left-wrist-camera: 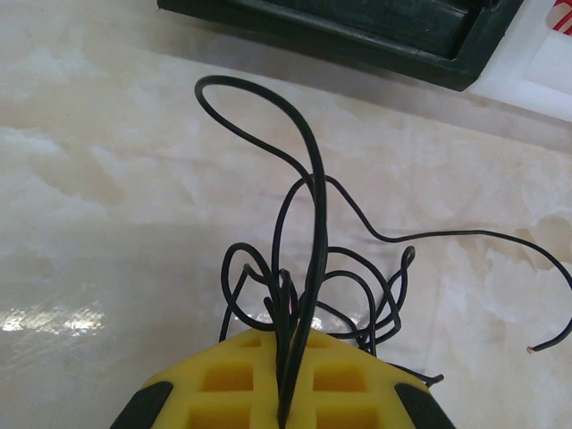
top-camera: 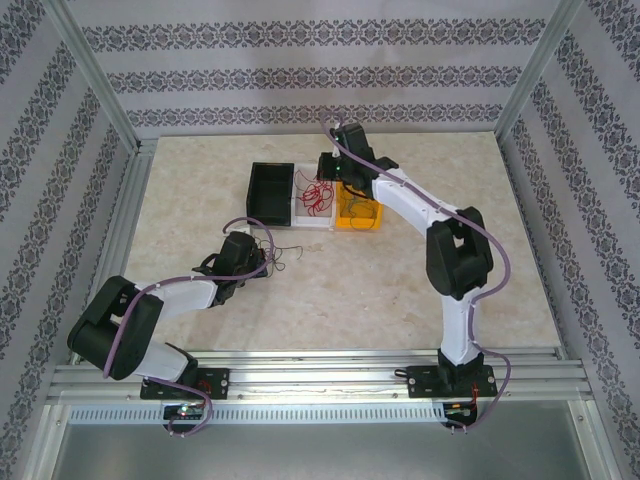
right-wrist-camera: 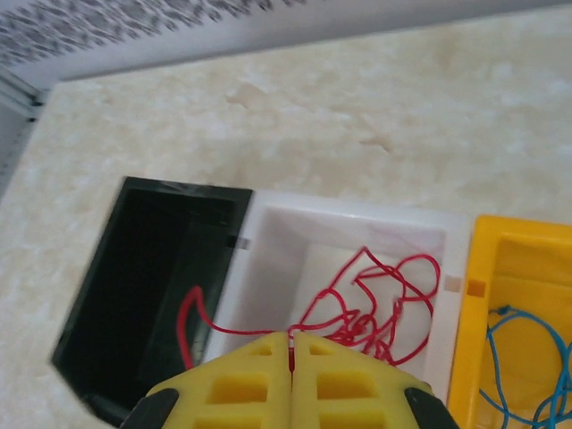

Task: Untangle the cables

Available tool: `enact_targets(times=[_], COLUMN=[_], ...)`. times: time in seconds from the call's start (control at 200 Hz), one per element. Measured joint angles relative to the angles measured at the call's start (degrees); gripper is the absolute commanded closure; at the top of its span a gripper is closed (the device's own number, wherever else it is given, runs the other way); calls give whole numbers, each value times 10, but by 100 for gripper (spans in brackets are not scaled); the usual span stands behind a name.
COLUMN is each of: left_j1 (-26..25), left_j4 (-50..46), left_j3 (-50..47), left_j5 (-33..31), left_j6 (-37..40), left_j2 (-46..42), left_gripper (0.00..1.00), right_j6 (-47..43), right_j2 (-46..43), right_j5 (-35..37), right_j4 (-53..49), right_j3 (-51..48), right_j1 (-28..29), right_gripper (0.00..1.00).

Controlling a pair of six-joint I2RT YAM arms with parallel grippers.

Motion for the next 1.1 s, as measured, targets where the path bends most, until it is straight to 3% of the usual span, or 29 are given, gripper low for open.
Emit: enact_targets(times=[0.325, 0.375, 0.475, 0.59, 0.834, 0.984, 1.104], left_j1=[0, 0, 0, 0, 0, 0, 0], left_j4=[-12, -14, -20, -25, -33, -33, -21], left_j3=[8, 11, 14, 14, 14, 14, 14], left_j5=[-9, -11, -10, -8, 38, 128, 207], left_j6=[0, 0, 1, 7, 33, 52, 57], left_j2=[-43, -50, -64, -74, -82, -75, -38], left_gripper=[100, 100, 100, 100, 100, 100, 100], right_j6=[21, 21, 17, 10, -12, -28, -56], right_j2=[70, 76, 79, 69, -65, -185, -225], right_j5=[43, 45, 49, 58, 114, 112, 81], right_j4=[-38, -41, -44, -35, -19, 18, 33], right_j3=[24, 28, 33, 29, -63, -181, -278], right_j1=[16, 17, 20, 23, 39, 67, 111], right_gripper=[91, 83, 59, 47, 43, 43, 43])
